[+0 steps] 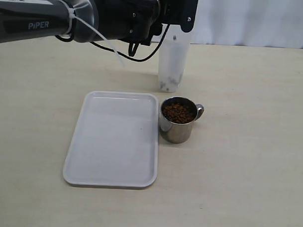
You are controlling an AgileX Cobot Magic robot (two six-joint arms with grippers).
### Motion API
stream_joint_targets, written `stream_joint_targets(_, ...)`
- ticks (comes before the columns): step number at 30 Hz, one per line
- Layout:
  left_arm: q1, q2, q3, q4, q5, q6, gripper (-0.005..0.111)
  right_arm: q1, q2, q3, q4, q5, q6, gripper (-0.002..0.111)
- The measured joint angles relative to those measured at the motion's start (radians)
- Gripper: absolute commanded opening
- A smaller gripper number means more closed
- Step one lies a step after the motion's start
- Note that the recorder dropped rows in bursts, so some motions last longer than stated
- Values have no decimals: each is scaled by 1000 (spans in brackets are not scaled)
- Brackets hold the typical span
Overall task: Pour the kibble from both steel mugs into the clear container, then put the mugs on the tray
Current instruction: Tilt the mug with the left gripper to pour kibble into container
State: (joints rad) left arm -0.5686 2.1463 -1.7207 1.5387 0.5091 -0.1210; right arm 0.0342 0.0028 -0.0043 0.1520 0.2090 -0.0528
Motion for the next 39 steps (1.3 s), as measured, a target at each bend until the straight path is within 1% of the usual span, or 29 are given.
stream_joint_targets(32,-2,2,0,55,-2,-8,0,0,0,0,0,0,0,5)
stream_joint_targets(39,-2,56,-11,83,21,-11,0,0,0,0,0,0,0,5)
